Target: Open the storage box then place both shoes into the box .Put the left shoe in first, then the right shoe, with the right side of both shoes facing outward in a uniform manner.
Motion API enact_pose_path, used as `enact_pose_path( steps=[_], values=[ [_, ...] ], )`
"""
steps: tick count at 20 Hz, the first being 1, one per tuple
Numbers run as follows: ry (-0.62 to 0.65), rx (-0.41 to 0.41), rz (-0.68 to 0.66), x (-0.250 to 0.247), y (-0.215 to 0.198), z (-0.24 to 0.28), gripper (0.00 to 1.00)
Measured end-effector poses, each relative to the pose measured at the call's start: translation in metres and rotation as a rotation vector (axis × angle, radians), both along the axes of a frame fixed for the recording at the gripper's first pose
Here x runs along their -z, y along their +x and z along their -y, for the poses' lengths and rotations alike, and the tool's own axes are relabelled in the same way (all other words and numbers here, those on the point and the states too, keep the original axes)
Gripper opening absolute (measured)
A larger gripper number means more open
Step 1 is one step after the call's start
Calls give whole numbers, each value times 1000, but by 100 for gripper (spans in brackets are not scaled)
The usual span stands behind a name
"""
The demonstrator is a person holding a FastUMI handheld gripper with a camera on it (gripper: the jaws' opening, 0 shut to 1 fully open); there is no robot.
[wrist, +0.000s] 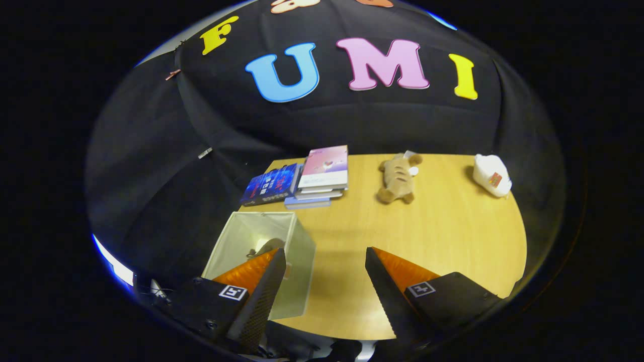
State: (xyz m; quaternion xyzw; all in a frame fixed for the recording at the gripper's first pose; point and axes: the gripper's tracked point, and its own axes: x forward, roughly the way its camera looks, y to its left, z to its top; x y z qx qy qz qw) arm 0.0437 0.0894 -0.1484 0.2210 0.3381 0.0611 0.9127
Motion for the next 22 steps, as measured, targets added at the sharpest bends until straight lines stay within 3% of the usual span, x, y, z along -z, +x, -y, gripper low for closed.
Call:
enact_pose_path(
  steps=[5, 10, 15, 22],
  values=[
    [-128, 106, 159, -28, -14, 94, 99],
    [-221, 196, 324, -60, -36, 156, 99],
    [-255, 247, 408, -79, -67, 184, 99],
    [-399, 287, 562, -112, -124, 211, 99]
  ],
)
